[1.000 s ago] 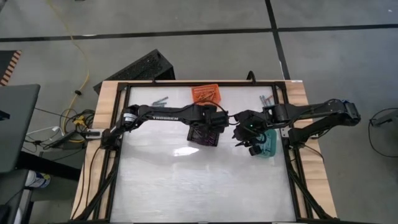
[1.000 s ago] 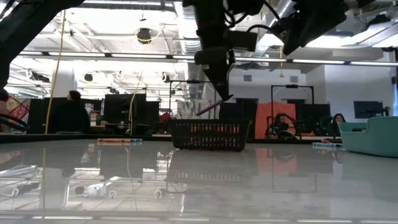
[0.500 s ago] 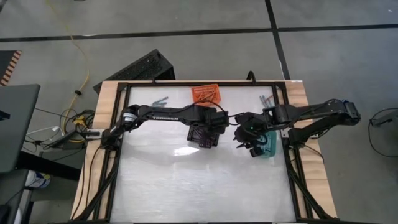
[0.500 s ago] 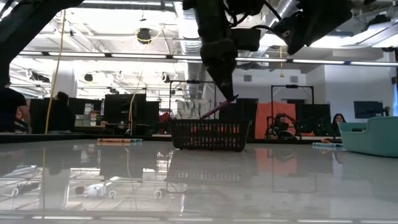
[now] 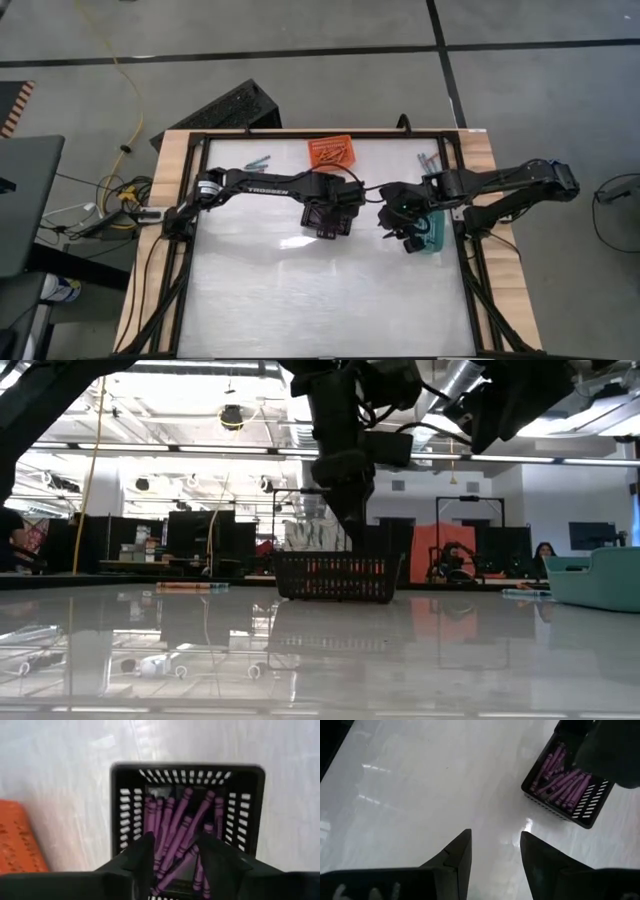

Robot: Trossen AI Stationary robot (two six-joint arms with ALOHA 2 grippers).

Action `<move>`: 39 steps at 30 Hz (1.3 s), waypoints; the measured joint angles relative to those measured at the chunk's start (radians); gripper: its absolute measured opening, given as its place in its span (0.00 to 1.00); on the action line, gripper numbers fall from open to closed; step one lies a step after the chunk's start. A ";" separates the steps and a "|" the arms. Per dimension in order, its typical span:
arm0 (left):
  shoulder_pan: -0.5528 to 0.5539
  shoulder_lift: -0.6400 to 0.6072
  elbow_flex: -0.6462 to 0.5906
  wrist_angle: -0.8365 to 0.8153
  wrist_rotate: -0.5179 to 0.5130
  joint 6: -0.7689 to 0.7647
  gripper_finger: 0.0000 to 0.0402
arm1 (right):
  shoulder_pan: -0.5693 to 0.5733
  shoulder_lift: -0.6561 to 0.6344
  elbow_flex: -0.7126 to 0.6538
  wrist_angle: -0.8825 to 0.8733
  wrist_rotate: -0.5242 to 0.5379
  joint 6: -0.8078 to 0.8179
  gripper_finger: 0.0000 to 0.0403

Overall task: Sort crayons
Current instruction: Put the orange crayon into the orange bin

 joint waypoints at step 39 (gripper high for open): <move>0.221 -0.733 -0.549 0.009 -0.111 -0.022 0.33 | -0.113 0.000 0.001 0.017 0.000 -0.050 0.40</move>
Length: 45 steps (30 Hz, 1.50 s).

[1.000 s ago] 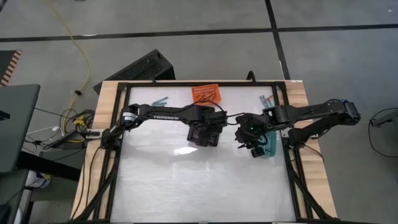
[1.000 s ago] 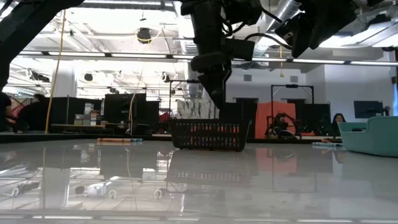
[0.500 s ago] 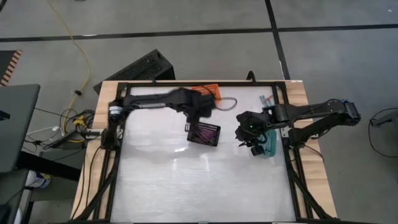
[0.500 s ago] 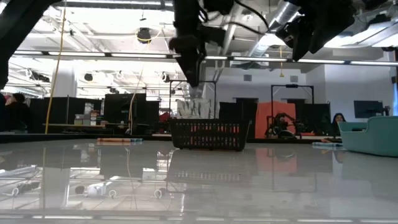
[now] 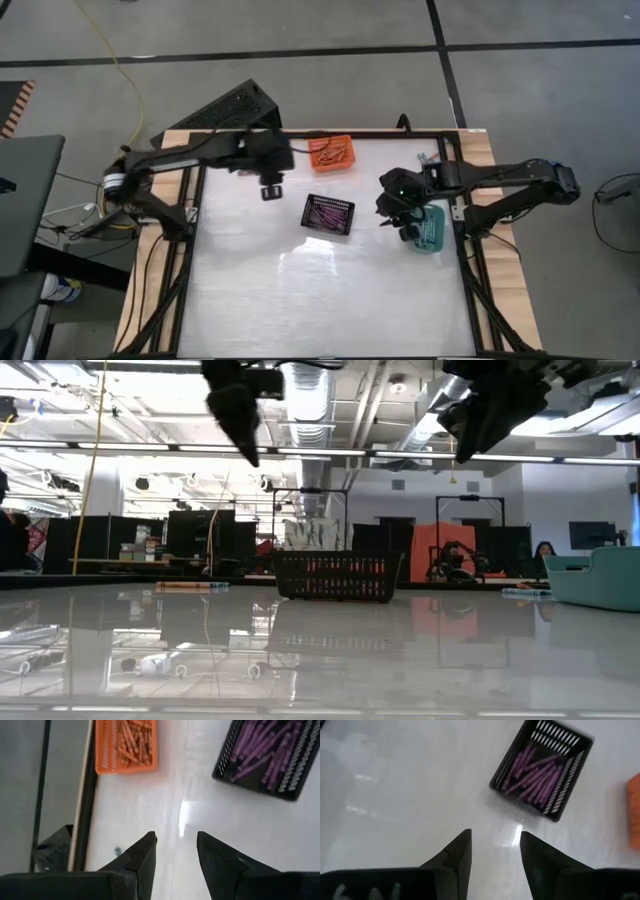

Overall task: Sort crayons
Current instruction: Put the orange crayon into the orange bin

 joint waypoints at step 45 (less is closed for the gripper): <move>-0.217 -0.230 -0.546 0.701 0.192 -0.202 0.33 | -0.760 0.265 0.055 -0.245 0.379 -0.407 0.40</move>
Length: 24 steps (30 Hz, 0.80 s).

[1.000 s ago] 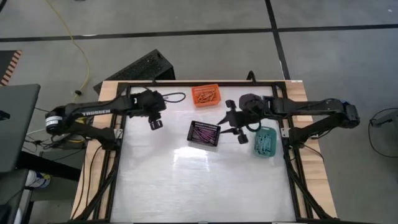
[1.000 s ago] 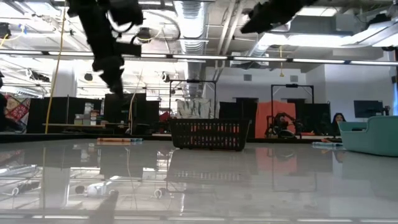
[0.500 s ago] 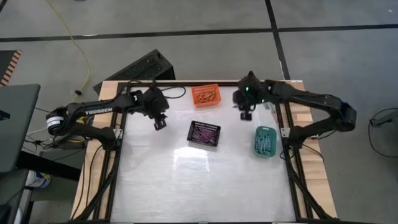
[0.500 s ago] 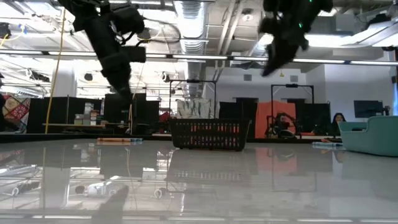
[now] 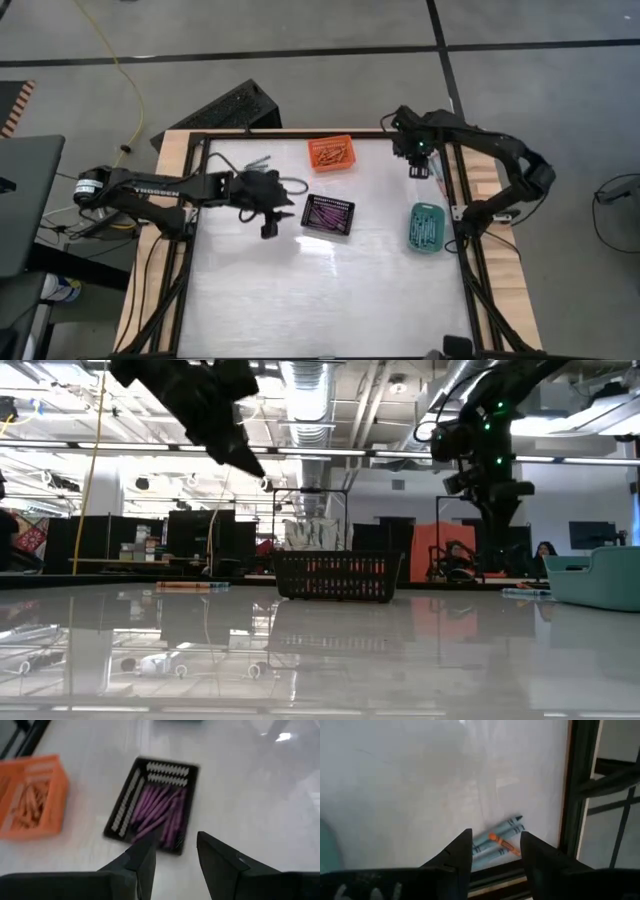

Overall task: Sort crayons
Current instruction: Put the orange crayon into the orange bin

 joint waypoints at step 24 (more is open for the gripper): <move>-0.236 0.000 -0.089 0.239 -0.174 0.002 0.33 | -0.134 0.289 -0.001 -0.074 0.152 0.042 0.31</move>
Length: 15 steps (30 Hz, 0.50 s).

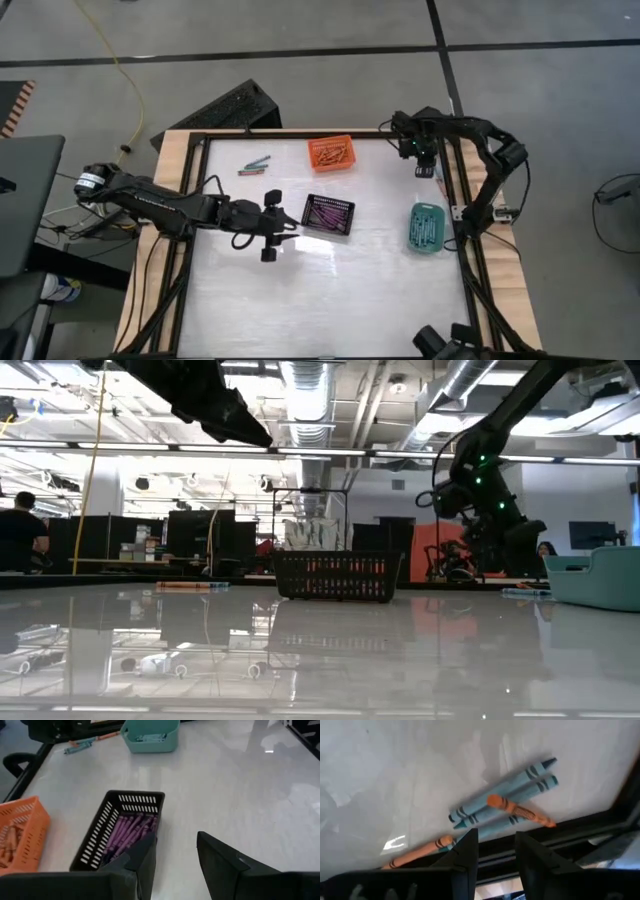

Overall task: Sort crayons
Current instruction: Put the orange crayon into the orange bin

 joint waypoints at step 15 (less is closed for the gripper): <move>0.000 0.000 -0.057 0.072 0.000 -0.018 0.33 | -0.005 0.055 0.000 0.084 0.049 0.069 0.31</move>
